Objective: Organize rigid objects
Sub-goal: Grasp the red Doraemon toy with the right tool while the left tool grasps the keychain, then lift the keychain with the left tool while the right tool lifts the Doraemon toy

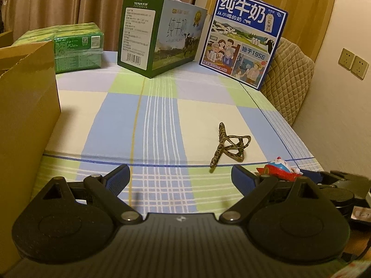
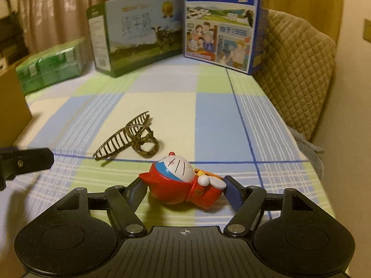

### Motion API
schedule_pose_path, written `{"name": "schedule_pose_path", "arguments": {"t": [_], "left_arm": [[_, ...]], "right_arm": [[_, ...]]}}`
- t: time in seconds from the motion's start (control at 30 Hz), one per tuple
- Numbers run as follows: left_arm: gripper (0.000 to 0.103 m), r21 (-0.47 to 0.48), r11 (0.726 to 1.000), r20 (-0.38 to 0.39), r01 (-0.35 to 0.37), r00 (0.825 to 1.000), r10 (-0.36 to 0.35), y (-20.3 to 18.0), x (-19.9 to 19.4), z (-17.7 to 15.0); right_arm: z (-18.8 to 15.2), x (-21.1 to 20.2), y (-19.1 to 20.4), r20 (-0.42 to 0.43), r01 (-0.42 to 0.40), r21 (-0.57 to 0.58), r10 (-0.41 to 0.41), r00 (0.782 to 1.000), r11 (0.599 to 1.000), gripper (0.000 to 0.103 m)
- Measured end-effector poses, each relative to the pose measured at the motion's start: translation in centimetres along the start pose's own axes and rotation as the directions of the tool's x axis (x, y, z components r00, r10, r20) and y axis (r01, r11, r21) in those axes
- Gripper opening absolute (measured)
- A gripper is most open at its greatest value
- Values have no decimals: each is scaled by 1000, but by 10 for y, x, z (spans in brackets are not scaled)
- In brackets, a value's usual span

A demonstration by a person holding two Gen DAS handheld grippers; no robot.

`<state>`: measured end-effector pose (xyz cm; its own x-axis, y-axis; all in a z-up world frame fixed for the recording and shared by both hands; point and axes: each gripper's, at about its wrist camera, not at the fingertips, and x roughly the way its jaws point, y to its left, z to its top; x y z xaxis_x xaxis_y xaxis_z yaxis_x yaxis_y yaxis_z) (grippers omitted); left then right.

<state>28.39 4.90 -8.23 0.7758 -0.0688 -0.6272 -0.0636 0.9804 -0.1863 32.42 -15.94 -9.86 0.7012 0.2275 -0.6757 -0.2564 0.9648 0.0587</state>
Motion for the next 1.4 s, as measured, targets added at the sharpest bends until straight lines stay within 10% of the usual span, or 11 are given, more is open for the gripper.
{"name": "schedule_pose_path", "arguments": {"t": [0.87,1.4], "left_arm": [[86,158,985,-19,76,997,-74,-41,44,10],[39,250,964,-34,89,996,-84,-75,105,15]], "right_arm": [[27,-16,-34,82,22,221,-41,996,975,68],[34,-19,-61,89,25,266,-50,995,964,68]]}}
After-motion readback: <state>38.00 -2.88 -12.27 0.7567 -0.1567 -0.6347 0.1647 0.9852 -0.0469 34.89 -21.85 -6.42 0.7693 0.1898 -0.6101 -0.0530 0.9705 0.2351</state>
